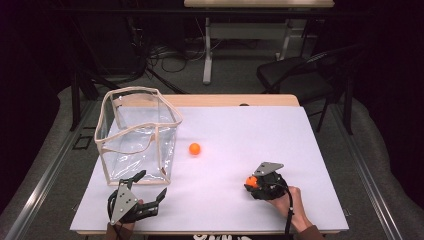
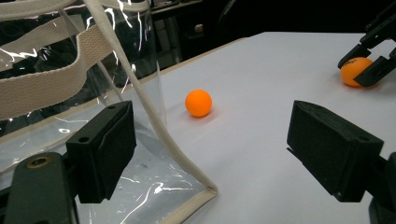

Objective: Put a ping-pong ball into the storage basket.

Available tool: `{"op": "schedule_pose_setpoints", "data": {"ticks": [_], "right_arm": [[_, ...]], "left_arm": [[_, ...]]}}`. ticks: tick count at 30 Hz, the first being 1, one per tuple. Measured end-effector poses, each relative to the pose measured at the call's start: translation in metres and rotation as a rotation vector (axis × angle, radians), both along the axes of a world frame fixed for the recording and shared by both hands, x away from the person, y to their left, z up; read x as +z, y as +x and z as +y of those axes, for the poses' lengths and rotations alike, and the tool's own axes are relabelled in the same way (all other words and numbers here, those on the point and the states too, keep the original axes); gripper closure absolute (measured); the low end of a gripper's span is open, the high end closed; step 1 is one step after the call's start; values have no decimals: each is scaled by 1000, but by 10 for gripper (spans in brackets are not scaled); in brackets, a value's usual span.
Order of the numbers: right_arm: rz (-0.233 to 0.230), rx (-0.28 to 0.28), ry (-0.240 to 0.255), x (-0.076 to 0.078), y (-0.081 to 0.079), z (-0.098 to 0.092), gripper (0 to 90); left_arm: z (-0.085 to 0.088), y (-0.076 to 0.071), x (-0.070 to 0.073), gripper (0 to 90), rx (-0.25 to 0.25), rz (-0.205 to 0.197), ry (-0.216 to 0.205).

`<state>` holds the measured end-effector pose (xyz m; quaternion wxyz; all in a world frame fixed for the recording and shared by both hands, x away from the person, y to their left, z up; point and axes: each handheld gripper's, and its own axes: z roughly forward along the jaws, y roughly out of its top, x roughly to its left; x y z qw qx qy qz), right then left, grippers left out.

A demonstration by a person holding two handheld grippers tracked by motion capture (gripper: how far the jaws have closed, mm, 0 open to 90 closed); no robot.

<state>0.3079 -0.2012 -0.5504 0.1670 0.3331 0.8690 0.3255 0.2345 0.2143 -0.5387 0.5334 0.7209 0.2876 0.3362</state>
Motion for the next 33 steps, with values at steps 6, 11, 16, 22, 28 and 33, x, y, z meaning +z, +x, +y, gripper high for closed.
{"op": "schedule_pose_setpoints", "data": {"ticks": [6,11,16,22,28,33], "right_arm": [[-17,-2,0,5,-1,-2,505],[-39,-9,20,11,-3,-5,505],[-50,-8,20,13,-4,-5,506],[-64,-5,27,15,-6,-5,506],[-64,-9,41,18,-6,-5,507],[-70,-7,45,21,-7,-6,507]], "left_arm": [[0,0,0,156,-1,0,1],[0,0,0,156,-3,0,3],[0,1,0,156,-3,3,1],[0,0,0,156,-5,2,2],[0,0,0,156,-5,2,-3],[0,1,0,156,-3,0,-1]]}}
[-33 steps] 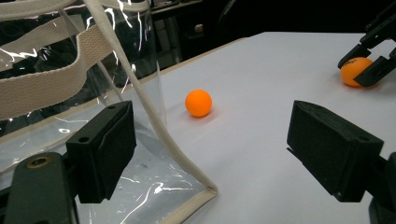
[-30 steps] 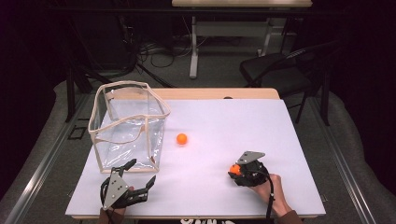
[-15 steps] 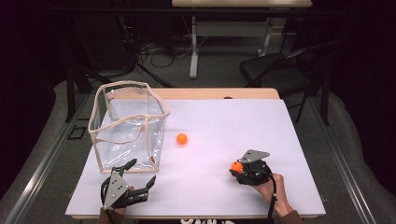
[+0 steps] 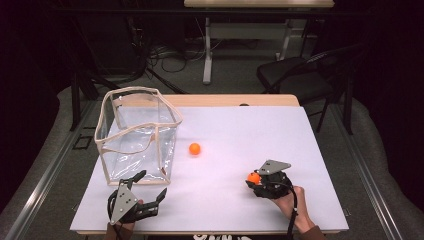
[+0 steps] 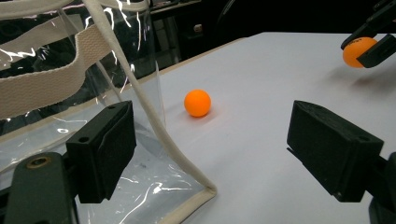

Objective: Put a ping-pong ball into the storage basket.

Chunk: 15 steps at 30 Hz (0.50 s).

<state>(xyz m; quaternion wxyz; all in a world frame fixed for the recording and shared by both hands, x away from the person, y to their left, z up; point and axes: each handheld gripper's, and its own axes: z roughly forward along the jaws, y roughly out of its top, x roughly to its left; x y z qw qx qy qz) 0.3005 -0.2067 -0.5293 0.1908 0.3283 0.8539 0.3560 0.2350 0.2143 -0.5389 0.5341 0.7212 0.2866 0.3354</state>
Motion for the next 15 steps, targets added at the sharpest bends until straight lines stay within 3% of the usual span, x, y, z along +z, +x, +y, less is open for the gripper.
{"op": "schedule_pose_setpoints", "data": {"ticks": [15], "right_arm": [[-14,1,12,11,-2,0,508]], "left_arm": [[0,0,0,156,0,1,0]]}}
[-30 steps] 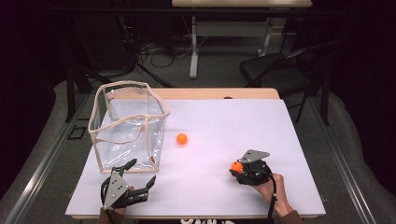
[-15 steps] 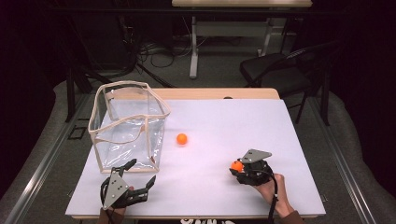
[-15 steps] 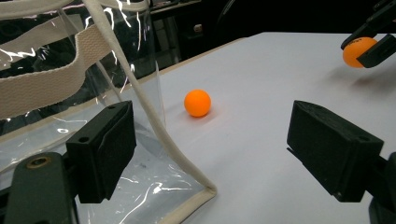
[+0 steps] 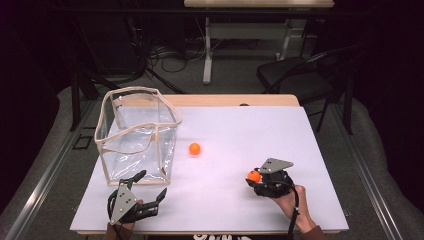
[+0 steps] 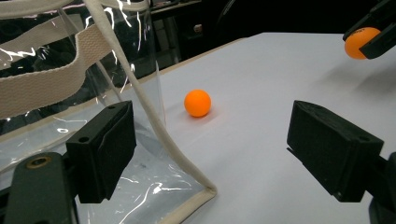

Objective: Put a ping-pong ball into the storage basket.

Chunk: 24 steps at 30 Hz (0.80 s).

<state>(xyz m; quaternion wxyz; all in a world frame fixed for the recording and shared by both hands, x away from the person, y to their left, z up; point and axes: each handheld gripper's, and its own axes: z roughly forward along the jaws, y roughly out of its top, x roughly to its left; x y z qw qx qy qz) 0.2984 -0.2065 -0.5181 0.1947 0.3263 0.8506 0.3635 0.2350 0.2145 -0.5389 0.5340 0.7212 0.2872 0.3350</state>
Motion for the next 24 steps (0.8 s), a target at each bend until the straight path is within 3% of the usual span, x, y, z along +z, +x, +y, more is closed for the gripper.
{"op": "schedule_pose_setpoints", "data": {"ticks": [24], "right_arm": [[-19,-1,26,18,-3,-1,509]], "left_arm": [[0,0,0,156,1,2,2]]}}
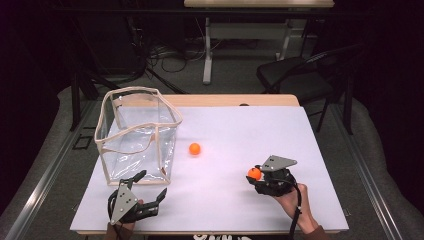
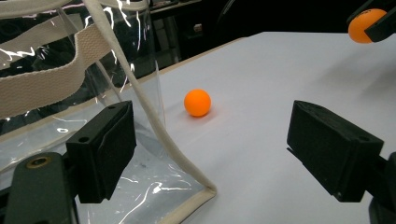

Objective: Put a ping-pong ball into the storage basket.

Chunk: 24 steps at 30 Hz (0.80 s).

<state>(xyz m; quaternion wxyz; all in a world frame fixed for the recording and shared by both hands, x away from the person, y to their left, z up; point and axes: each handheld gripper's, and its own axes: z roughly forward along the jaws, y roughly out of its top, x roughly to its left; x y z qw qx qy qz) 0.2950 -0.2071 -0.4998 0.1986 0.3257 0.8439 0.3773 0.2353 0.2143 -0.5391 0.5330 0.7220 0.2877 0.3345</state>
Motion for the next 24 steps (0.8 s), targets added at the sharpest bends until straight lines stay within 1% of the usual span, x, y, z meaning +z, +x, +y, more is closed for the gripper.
{"op": "schedule_pose_setpoints", "data": {"ticks": [15,24], "right_arm": [[-14,-8,28,12,-2,-2,509],[-23,-4,30,16,0,2,509]], "left_arm": [[0,0,0,156,-3,2,0],[0,0,0,156,-3,1,-1]]}}
